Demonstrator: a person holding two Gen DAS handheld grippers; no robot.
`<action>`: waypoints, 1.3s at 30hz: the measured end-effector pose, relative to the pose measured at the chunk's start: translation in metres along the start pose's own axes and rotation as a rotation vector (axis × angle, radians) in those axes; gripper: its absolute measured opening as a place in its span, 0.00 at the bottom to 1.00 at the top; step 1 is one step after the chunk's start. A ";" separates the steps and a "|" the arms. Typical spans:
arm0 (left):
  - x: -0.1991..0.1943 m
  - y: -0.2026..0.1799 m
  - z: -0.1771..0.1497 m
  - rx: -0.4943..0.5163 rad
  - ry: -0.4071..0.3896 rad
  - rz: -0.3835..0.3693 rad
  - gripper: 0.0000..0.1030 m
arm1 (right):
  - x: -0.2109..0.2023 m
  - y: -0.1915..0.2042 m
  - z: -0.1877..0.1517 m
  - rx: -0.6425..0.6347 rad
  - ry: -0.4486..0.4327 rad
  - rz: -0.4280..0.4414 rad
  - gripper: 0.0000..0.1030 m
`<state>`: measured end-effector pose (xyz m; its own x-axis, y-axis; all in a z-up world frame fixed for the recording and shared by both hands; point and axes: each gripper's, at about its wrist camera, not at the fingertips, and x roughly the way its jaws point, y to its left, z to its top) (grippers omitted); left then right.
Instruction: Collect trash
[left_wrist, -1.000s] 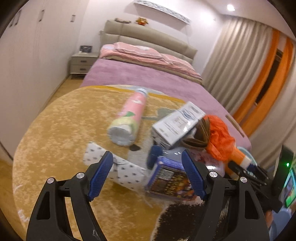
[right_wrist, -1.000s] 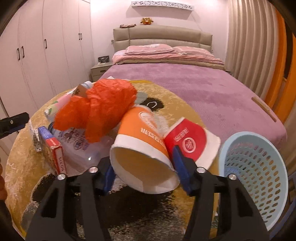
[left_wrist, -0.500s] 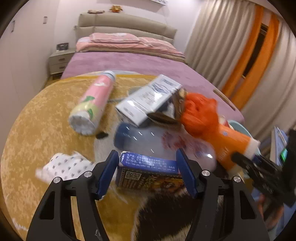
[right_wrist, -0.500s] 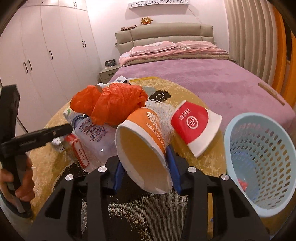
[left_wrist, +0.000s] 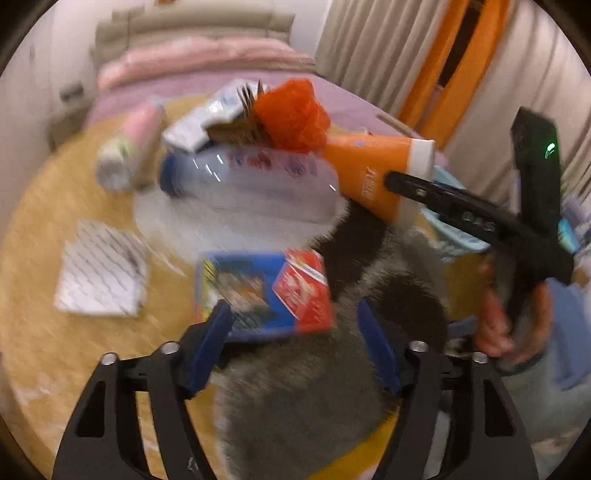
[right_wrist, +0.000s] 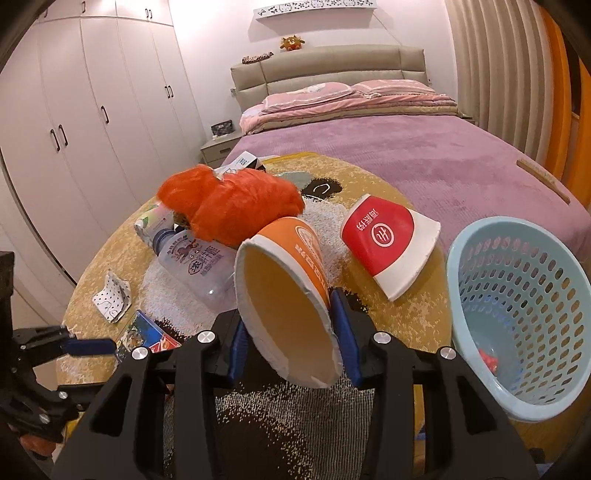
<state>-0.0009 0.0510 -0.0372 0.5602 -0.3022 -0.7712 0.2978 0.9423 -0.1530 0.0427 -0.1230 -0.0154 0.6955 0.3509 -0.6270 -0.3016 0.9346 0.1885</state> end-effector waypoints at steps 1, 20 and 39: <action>-0.001 -0.001 0.003 0.020 -0.032 0.046 0.82 | -0.002 0.000 -0.001 0.000 -0.001 0.000 0.36; 0.018 -0.007 -0.010 0.154 0.153 -0.092 0.86 | -0.013 -0.014 -0.009 0.038 0.030 0.035 0.36; 0.050 -0.030 0.004 0.120 0.117 0.032 0.43 | -0.032 -0.028 -0.018 0.041 0.000 0.037 0.34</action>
<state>0.0217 0.0066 -0.0687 0.4792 -0.2472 -0.8422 0.3757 0.9250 -0.0578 0.0169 -0.1616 -0.0146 0.6843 0.3856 -0.6189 -0.3002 0.9225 0.2427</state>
